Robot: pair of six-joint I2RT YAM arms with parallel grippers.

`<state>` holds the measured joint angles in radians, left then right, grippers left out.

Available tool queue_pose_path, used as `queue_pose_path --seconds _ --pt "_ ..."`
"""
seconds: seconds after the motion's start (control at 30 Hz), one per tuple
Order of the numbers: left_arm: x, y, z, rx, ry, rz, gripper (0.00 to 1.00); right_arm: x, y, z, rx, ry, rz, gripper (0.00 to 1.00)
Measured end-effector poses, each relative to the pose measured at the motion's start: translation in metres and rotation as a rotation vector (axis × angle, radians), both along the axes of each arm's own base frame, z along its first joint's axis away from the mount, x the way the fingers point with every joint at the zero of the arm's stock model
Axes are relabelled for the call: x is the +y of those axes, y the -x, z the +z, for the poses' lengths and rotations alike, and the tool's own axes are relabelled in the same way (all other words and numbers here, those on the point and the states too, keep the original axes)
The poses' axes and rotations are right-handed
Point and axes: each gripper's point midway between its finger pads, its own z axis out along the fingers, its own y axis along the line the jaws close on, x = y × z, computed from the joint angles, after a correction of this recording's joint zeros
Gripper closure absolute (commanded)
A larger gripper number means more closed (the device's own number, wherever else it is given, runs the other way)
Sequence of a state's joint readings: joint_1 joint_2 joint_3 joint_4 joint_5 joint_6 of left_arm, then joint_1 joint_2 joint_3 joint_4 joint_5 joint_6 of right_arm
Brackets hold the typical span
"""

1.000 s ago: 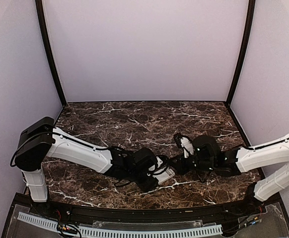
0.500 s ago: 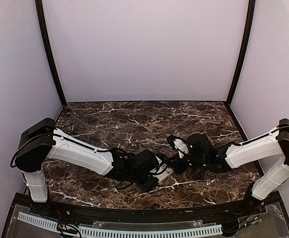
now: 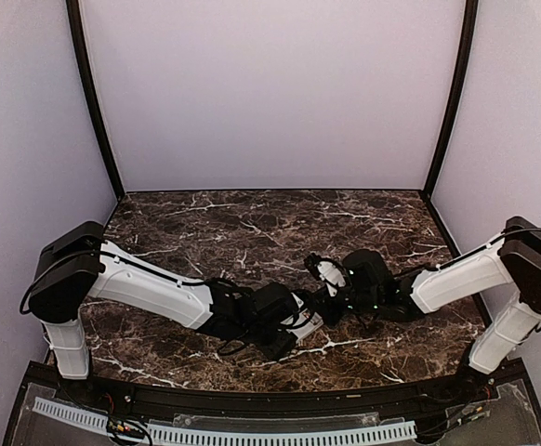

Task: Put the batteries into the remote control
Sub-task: Place the battery in the battery compartment.

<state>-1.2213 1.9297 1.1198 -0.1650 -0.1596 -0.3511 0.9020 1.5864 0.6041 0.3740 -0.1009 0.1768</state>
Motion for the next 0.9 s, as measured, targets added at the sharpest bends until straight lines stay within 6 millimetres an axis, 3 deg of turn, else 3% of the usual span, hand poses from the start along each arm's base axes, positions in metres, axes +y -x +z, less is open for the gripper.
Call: queue_pose_path --seconds 0.3,0.53,0.9 --pt "0.000 0.000 0.000 0.001 -0.004 -0.001 0.61 -0.004 0.001 -0.008 -0.009 0.019 0.007 1.00" --pt "0.000 0.000 0.000 0.000 -0.006 -0.004 0.62 -0.009 0.004 -0.026 -0.001 0.026 0.005 1.00" --pt "0.002 -0.002 0.000 -0.013 -0.013 0.001 0.61 -0.014 0.009 -0.027 0.059 0.026 -0.039 1.00"
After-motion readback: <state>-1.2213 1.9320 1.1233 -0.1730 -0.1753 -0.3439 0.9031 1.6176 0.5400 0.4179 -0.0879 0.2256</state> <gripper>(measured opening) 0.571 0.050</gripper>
